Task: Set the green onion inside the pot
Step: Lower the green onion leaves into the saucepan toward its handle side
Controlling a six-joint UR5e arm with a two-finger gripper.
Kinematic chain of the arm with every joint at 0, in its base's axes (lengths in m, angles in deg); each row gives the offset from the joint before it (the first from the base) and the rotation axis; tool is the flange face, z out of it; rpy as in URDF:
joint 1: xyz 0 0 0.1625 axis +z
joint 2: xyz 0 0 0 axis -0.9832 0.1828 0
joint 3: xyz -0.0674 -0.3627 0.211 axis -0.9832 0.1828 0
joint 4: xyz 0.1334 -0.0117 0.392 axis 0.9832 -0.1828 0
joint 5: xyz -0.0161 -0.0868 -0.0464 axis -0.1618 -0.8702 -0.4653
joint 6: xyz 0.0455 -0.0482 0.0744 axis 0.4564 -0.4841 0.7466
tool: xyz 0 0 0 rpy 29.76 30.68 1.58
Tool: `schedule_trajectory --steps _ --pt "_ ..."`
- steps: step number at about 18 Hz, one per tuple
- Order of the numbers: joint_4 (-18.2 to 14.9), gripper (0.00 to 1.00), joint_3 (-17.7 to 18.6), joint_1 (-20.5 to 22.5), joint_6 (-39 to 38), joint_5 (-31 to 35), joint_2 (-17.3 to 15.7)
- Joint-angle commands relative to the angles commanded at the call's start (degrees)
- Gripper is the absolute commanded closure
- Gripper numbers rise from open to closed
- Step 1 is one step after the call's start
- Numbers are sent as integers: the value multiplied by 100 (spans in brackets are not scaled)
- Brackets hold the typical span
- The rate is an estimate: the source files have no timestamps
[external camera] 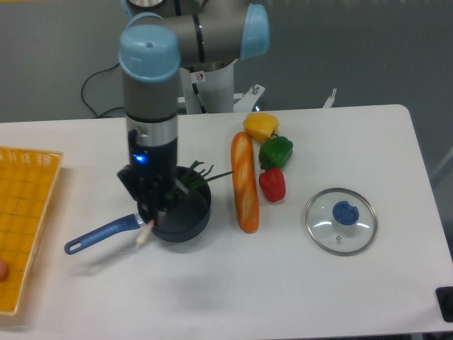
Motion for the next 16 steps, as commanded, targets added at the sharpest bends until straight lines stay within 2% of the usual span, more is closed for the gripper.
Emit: schedule_trajectory --steps 5,10,16 --pt "26 88 246 -53 0 -378 -158" --pt "500 88 703 -132 9 -458 -167" --pt "624 88 634 -79 35 -510 -1"
